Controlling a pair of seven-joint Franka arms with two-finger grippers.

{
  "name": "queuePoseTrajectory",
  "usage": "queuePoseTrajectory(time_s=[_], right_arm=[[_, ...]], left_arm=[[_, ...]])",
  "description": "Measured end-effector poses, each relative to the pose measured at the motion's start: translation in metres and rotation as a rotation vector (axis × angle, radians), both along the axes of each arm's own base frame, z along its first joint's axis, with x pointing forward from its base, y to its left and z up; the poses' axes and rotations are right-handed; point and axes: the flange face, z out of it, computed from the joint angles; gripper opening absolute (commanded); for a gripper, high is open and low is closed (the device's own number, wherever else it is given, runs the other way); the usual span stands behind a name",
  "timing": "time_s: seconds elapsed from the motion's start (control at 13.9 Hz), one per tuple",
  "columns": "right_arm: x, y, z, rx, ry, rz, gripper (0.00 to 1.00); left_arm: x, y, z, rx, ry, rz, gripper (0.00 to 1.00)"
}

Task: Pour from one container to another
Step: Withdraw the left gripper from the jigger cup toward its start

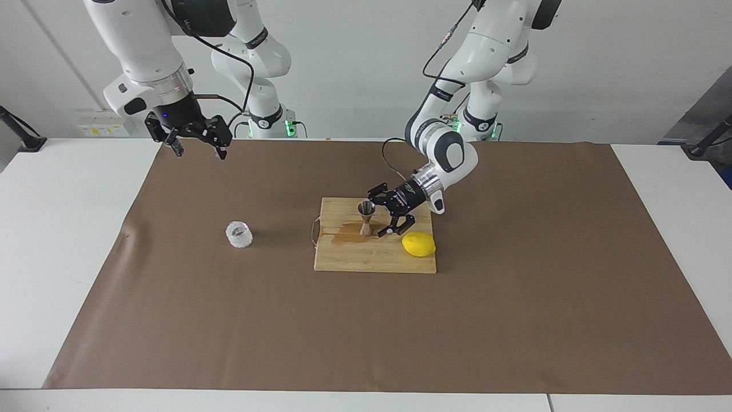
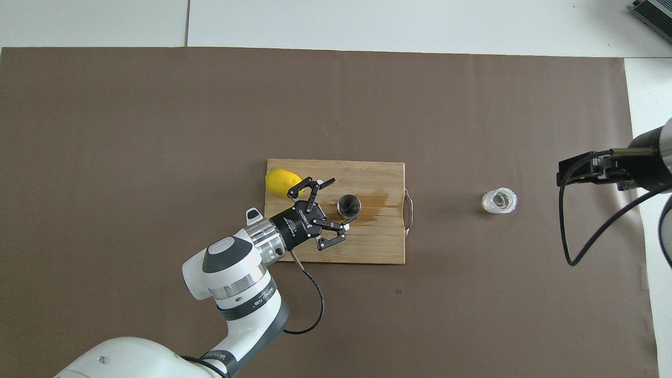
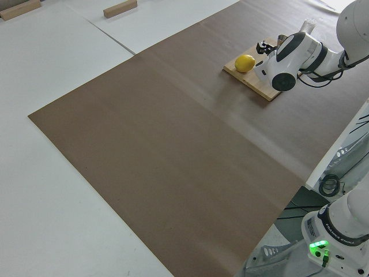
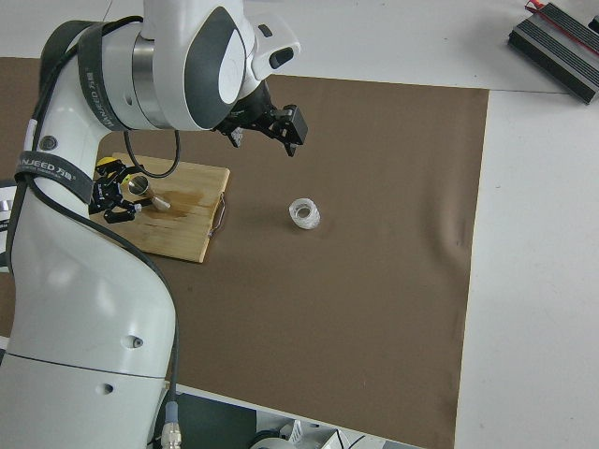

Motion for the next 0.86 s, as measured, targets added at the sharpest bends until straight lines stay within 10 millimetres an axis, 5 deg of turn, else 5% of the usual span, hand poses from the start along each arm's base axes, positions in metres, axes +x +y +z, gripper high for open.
queuePoseTrajectory(time_s=[0.86], right_arm=[[0.000,0.001,-0.001,0.002,0.002,0.075,1.00]], left_arm=[[0.038,0.065,0.042,0.144,0.083,-0.149,1.00]])
